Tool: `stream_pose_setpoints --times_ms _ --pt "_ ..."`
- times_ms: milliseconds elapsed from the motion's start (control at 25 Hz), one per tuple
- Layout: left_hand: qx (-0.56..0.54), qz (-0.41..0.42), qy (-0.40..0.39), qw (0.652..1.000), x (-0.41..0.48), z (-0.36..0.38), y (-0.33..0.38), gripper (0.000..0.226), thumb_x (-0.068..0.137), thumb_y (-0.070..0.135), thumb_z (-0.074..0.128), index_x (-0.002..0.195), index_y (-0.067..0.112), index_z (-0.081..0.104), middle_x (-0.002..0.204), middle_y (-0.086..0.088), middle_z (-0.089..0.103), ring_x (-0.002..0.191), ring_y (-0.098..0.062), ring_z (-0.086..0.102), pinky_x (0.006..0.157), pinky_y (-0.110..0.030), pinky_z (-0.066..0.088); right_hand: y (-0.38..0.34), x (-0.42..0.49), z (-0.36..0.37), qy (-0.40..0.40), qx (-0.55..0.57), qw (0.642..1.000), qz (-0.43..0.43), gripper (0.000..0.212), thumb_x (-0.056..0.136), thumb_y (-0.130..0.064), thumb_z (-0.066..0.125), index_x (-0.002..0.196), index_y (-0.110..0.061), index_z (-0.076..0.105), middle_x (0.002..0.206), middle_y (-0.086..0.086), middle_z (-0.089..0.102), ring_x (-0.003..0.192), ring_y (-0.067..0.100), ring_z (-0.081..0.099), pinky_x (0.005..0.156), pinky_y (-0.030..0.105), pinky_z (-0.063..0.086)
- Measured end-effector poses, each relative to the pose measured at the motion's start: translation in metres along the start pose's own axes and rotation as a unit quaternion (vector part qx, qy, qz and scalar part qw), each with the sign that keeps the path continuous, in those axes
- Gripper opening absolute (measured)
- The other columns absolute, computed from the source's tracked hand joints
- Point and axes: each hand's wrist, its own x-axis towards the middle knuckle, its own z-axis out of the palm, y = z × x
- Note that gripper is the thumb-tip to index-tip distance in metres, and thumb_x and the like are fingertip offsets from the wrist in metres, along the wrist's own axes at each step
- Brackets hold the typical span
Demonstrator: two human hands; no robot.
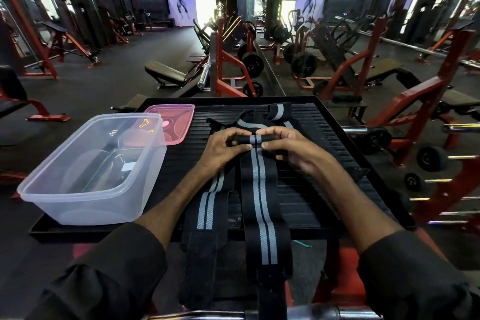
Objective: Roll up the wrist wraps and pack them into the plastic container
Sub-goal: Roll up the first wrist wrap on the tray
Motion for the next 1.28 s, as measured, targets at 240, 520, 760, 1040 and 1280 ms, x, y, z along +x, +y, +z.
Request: stream_pose_setpoints --times_ms 240,520,760,1040,1280 --pt "0.013 0.069 0.037 0.997 -0.005 0.003 0.002 0.033 0.079 0.006 0.082 0.11 0.012 0.073 0.106 0.004 0.073 0.101 -0.003 0.07 0.094 -0.018 0.052 -0.007 0.006 0.01 0.068 0.009 0.996 0.048 0.014 0.091 -0.036 0.069 0.096 -0.027 0.079 0.097 -0.007 0.079 0.107 0.018 0.067 0.091 0.041 0.049" --pt "0.015 0.044 0.001 0.999 -0.007 0.002 0.001 0.033 0.082 0.005 0.08 0.113 0.009 0.071 0.106 0.009 0.07 0.097 0.006 0.066 0.087 -0.011 0.048 0.021 0.007 0.006 0.048 -0.064 0.996 -0.032 0.039 0.089 -0.055 0.069 0.105 -0.02 0.074 0.116 0.016 0.071 0.109 0.027 0.065 0.092 0.048 0.051" --pt "-0.047 -0.082 -0.117 0.989 0.0 -0.005 -0.004 0.038 0.093 0.026 0.071 0.128 0.016 0.065 0.087 -0.016 0.06 0.066 0.002 0.061 0.059 -0.016 0.052 0.026 0.004 0.004 0.061 -0.037 0.996 -0.048 0.019 0.093 -0.029 0.074 0.111 -0.024 0.076 0.115 0.008 0.075 0.102 0.014 0.065 0.08 0.031 0.047" --pt "-0.042 -0.07 -0.079 0.993 0.002 -0.004 -0.002 0.042 0.082 0.004 0.08 0.122 0.005 0.068 0.068 0.02 0.068 0.068 0.008 0.065 0.068 -0.01 0.051 0.02 0.001 0.003 0.055 0.004 0.998 -0.039 0.025 0.089 -0.009 0.075 0.113 -0.017 0.074 0.094 0.0 0.071 0.082 0.006 0.061 0.066 0.022 0.043" --pt "-0.016 -0.034 -0.021 0.999 -0.002 0.005 -0.001 0.04 0.074 0.007 0.086 0.109 0.018 0.072 0.101 0.018 0.067 0.086 0.019 0.061 0.079 -0.003 0.045 0.001 0.008 0.007 0.086 0.054 0.993 0.053 0.017 0.09 -0.025 0.073 0.107 -0.026 0.073 0.103 -0.005 0.075 0.103 0.016 0.065 0.087 0.04 0.045"
